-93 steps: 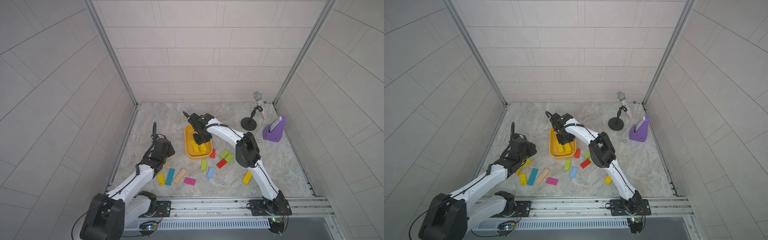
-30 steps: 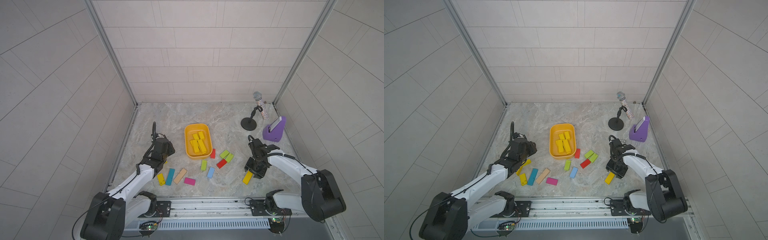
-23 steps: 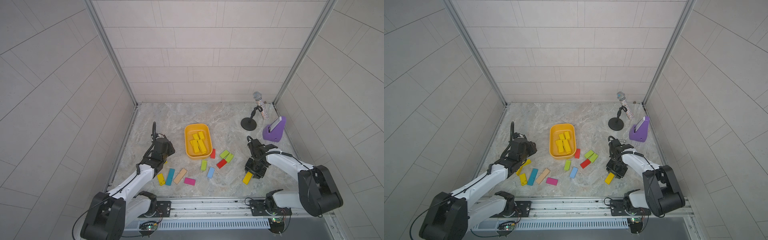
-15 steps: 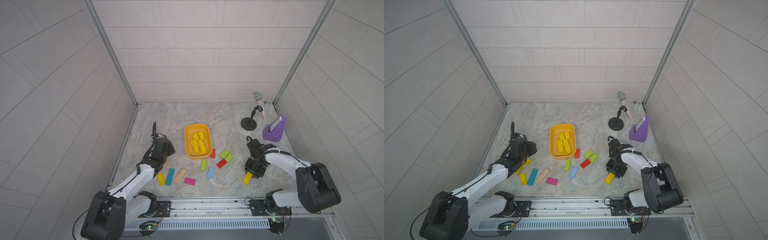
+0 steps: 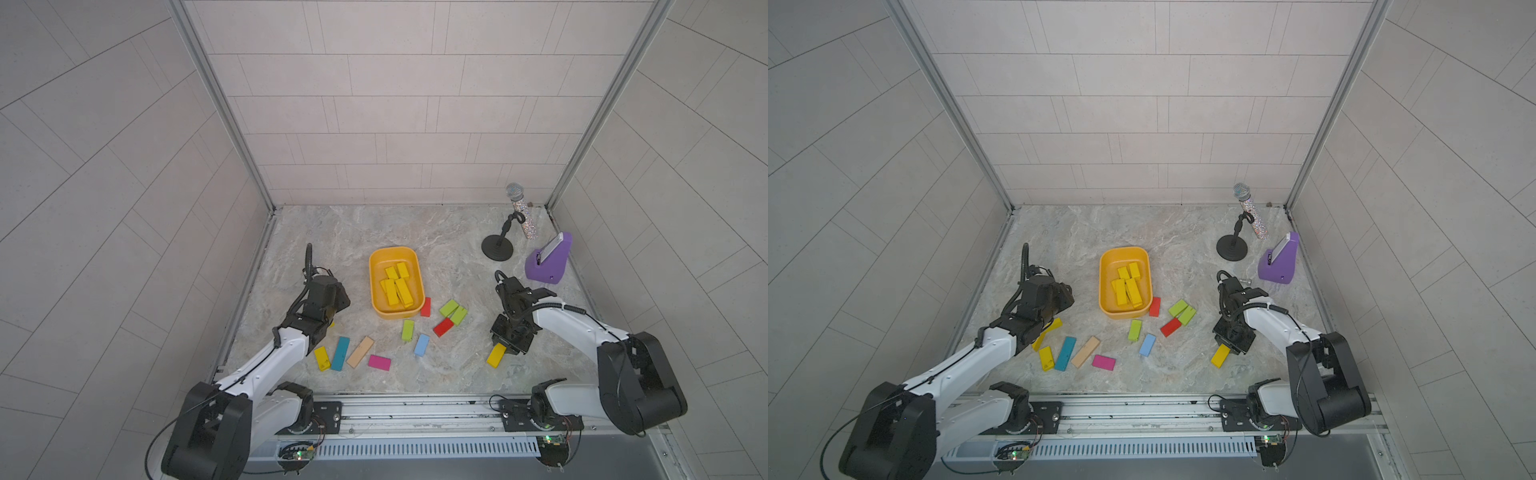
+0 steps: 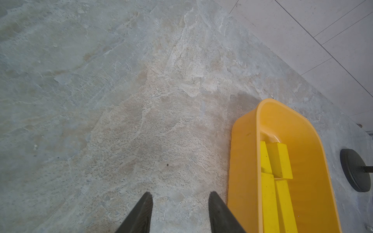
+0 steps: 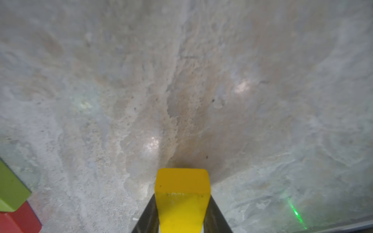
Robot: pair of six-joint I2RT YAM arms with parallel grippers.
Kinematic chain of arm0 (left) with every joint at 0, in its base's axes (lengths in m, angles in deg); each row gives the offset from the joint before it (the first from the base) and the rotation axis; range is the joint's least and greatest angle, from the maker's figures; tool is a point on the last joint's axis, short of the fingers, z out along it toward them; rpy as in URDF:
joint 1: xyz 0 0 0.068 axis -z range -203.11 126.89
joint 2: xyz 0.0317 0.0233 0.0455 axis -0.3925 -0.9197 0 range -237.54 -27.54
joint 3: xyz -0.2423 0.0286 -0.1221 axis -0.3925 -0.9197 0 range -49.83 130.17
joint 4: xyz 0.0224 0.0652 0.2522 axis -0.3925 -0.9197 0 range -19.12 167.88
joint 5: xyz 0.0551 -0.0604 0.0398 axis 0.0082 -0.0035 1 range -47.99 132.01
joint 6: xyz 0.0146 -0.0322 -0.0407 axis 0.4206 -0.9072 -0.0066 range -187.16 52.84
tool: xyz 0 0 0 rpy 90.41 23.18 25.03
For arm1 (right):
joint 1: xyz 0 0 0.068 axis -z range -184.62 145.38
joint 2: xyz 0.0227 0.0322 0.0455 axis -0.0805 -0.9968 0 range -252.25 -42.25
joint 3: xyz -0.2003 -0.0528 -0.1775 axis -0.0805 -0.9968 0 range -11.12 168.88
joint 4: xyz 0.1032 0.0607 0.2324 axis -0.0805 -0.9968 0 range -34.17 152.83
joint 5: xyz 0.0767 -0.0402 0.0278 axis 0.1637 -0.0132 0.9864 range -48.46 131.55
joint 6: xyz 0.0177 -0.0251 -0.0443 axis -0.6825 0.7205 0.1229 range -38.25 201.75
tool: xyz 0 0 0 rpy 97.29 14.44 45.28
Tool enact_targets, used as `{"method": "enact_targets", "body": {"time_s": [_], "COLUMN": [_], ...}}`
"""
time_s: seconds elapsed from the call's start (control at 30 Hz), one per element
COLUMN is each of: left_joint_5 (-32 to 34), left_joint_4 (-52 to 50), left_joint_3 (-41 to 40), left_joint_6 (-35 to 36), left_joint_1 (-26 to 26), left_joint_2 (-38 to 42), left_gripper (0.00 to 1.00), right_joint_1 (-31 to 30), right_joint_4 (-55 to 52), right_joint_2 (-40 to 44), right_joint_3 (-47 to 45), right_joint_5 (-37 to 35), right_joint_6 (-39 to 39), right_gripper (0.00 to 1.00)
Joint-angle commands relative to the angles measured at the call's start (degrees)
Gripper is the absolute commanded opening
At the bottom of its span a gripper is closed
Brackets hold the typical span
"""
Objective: Pick out the yellow building blocks
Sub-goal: Pick up the building block from the center of the board, then place the building block in the storage box.
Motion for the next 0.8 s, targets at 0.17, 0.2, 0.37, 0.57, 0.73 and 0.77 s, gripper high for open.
{"method": "enact_targets", "body": {"time_s": [0.17,0.2,0.37,0.57,0.73,0.77], "left_joint_5": [-0.06,-0.30,-0.70,-0.51,-0.01,0.16], "left_joint_4": [2.17,2.17,2.04,1.82,1.73,1.72], "left_joint_3": [0.06,0.24,0.46,0.46,0.28,0.20], "left_joint_6": [-2.33,-2.34,-2.32,-2.30,-2.25,-2.24], "left_joint_1": [-0.38,-0.34,-0.38,-0.39,-0.35,-0.34], "left_joint_2": [-1.82,-2.01,-2.10,-1.67,-1.23,-1.06], "left_gripper": [0.50,0.50,0.50,0.50,0.50,0.50], "right_joint_1": [-1.50,-1.93,-5.52,-10.91,-14.95,-15.91], "right_joint_4": [-6.29,-6.58,-8.05,-11.94,-15.78,-16.75], "right_joint_2": [2.69,2.71,1.51,-5.05,-11.16,-12.72], "right_joint_3": [5.79,6.54,11.91,23.02,33.36,35.61], "right_joint_5": [-4.64,-4.82,-6.81,-9.15,-10.65,-10.89], "right_joint_6": [2.36,2.55,3.92,9.36,14.12,15.04], "right_gripper": [0.29,0.28,0.28,0.28,0.27,0.27]}}
